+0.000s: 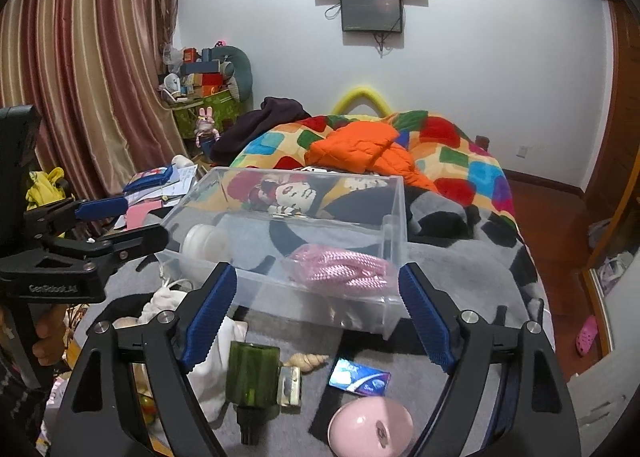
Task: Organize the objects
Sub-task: 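Grasp the mint-green bottle with left tool while right grasps pink round container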
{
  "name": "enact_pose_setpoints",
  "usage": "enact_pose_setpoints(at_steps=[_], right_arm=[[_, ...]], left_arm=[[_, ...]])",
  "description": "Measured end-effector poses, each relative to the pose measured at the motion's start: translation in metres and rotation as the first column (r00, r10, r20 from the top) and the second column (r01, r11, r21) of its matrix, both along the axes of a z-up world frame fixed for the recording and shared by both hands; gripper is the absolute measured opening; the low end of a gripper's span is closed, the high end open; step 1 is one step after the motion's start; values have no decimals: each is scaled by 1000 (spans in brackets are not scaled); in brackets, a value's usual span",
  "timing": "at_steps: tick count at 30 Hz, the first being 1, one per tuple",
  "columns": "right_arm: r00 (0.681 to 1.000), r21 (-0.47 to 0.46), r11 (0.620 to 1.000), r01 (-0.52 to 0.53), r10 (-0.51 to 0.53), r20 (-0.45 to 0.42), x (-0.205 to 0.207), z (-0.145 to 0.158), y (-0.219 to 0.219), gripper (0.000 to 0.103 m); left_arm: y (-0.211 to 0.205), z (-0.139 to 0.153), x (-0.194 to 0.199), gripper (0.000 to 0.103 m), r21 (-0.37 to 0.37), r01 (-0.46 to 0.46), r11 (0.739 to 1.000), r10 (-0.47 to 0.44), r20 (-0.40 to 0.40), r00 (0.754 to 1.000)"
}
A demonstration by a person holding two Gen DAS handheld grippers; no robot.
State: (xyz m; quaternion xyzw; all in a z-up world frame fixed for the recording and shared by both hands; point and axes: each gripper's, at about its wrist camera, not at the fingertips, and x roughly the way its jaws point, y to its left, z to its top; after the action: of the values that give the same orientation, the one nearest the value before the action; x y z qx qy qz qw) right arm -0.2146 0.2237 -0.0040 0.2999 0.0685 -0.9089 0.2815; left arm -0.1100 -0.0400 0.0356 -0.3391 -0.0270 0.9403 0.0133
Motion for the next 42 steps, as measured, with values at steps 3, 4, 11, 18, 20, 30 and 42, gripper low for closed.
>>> enact_pose_setpoints(at_steps=[3, 4, 11, 18, 20, 30, 42], right_arm=[[1000, 1, 1000, 7, -8, 5, 2, -1, 4, 81], [1000, 6, 1000, 10, -10, 3, 3, -2, 5, 81], [1000, 39, 999, 20, -20, -2, 17, -9, 13, 81], [999, 43, 999, 30, -31, 23, 26, -20, 22, 81], [999, 59, 997, 40, -42, 24, 29, -25, 24, 81], [994, 91, 992, 84, -89, 58, 36, -45, 38, 82], [980, 125, 984, 125, -142, 138, 28, -75, 50, 82]], left_arm=[[-1, -2, 8, 94, 9, 2, 1000, -2, 4, 1000], [-1, -2, 10, 94, 11, 2, 1000, -2, 5, 1000], [-7, -14, 28, 94, 38, -3, 999, 2, 37, 999], [-17, -26, 49, 94, 59, -20, 998, 16, 60, 998], [-19, -30, 55, 94, 47, -29, 998, 26, 67, 997], [-26, -51, 84, 95, 36, -49, 998, 45, 103, 994], [-37, -78, 109, 95, 67, -72, 995, 60, 160, 985]])
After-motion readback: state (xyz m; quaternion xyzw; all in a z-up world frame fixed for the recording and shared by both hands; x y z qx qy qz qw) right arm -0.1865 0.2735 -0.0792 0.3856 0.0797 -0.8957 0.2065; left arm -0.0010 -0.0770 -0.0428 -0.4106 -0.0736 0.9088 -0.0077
